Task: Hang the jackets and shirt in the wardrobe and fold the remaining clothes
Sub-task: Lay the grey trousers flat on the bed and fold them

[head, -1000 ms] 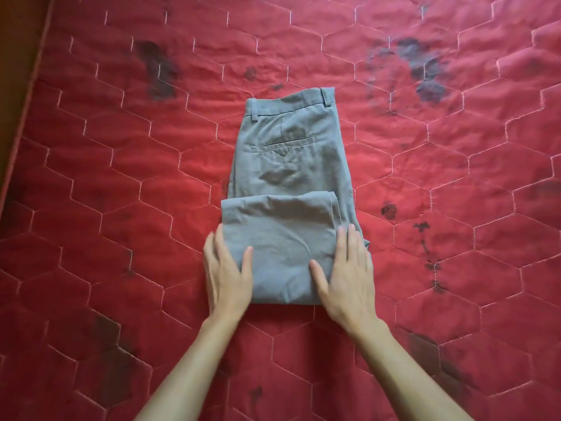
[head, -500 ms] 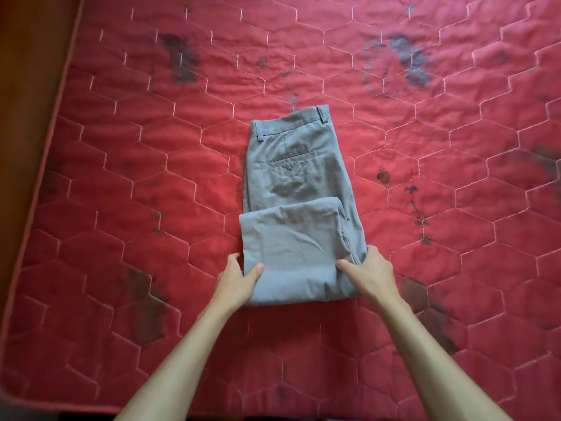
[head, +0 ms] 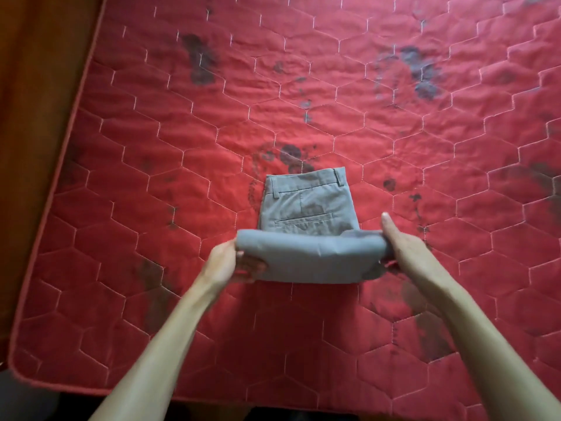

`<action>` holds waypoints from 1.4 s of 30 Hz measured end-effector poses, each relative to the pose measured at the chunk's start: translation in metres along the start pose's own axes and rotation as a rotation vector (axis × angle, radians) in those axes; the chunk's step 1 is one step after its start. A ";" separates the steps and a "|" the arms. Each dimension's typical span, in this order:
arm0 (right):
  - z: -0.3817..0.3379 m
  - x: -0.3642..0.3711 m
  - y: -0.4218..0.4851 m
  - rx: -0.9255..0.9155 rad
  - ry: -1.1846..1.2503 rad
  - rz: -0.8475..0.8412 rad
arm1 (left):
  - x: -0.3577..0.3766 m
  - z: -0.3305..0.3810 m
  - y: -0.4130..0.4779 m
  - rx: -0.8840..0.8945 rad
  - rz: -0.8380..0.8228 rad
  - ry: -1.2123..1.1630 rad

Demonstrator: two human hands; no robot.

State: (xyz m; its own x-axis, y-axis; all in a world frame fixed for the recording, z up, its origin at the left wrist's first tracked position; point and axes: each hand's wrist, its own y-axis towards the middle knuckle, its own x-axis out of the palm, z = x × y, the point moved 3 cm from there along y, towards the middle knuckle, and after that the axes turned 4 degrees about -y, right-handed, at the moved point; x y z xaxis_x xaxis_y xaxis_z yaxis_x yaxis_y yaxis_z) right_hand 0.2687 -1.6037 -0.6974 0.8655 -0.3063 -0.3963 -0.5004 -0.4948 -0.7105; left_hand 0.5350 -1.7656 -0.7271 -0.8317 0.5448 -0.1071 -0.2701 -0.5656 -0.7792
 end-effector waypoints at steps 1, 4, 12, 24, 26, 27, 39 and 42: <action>-0.009 -0.001 0.012 -0.004 0.014 0.034 | 0.004 0.010 0.010 0.027 0.017 -0.024; -0.030 0.001 0.052 -0.065 0.091 0.124 | 0.015 0.037 0.049 0.081 0.047 -0.045; -0.037 0.045 0.129 -0.593 -0.418 0.473 | 0.078 0.036 0.112 0.755 0.307 0.992; -0.017 0.126 0.167 -0.764 -0.863 0.244 | 0.112 0.009 0.169 0.767 0.304 1.365; -0.012 0.115 0.170 -0.715 -0.809 0.299 | 0.111 0.009 0.169 0.777 0.294 1.300; -0.005 0.102 0.175 -0.649 -0.806 0.349 | 0.111 0.011 0.168 0.782 0.289 1.267; 0.064 0.007 0.136 -0.251 -0.120 0.554 | 0.068 -0.004 0.128 0.242 0.649 0.535; 0.041 0.037 0.119 -0.277 -0.049 0.430 | 0.060 -0.009 0.118 0.083 0.620 0.416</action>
State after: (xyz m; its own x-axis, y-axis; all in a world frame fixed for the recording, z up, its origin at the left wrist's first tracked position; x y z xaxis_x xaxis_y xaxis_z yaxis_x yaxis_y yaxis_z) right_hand 0.2423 -1.6404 -0.8202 0.5766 -0.4942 -0.6506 -0.7926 -0.5316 -0.2987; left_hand 0.4580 -1.7944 -0.8315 -0.5955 0.2906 -0.7490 0.1388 -0.8810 -0.4522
